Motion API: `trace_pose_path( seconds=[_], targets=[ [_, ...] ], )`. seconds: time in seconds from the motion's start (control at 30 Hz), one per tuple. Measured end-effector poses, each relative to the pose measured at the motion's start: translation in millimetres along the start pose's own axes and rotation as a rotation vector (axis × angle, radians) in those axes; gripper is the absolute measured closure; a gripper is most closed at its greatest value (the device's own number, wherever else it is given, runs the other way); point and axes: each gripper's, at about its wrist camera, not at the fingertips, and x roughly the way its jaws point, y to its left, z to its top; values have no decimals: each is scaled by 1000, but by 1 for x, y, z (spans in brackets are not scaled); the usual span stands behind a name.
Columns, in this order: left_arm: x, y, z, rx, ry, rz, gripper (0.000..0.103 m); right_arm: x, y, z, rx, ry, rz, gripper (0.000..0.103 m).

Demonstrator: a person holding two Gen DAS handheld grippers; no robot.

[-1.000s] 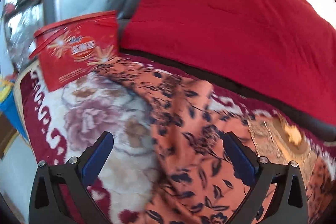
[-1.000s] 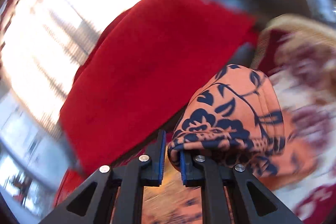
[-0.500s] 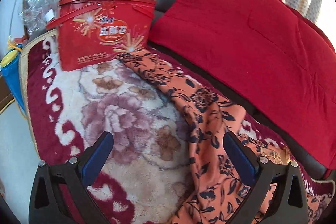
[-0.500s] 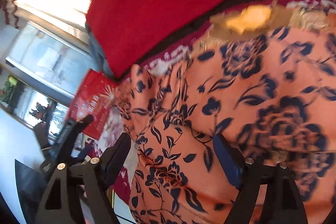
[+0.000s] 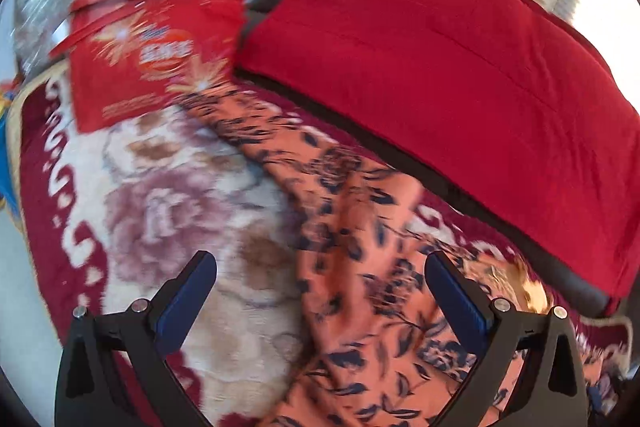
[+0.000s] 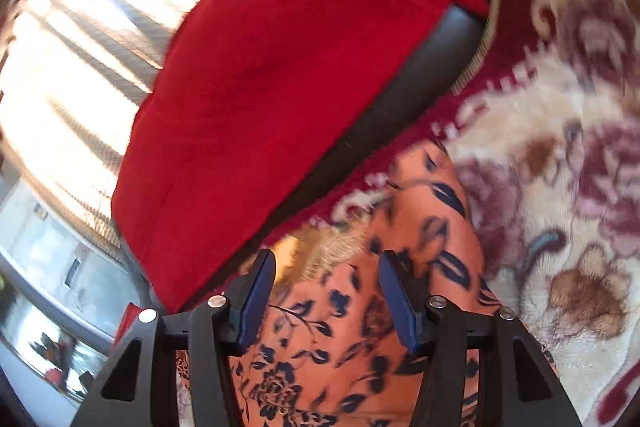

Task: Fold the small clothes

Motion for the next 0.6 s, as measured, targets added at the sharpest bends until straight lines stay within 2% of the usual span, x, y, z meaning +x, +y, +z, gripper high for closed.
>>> trace_pose_path(
  seconds=[0.03, 0.1, 0.17, 0.23, 0.37, 0.43, 0.53, 0.6],
  targets=[
    [1, -10, -3, 24, -10, 14, 0, 8, -11, 5, 27, 42, -51, 47],
    [2, -18, -6, 44, -16, 37, 0, 35, -32, 6, 72, 144, -173, 54],
    [5, -16, -5, 39, -4, 67, 0, 39, -38, 12, 78, 161, -165, 56],
    [5, -5, -2, 21, -5, 103, 0, 28, -30, 19, 42, 127, -112, 55],
    [3, 45, 10, -90, -43, 219, 0, 10, -15, 22, -26, 40, -1, 54],
    [4, 73, 16, -164, -38, 237, 0, 16, -11, 19, -45, 83, 29, 52],
    [17, 110, 22, -262, -4, 228, 0, 44, -14, 5, -40, 222, -10, 51],
    [32, 125, 24, -316, 28, 173, 0, 53, -16, -2, -56, 270, -36, 51]
  ],
)
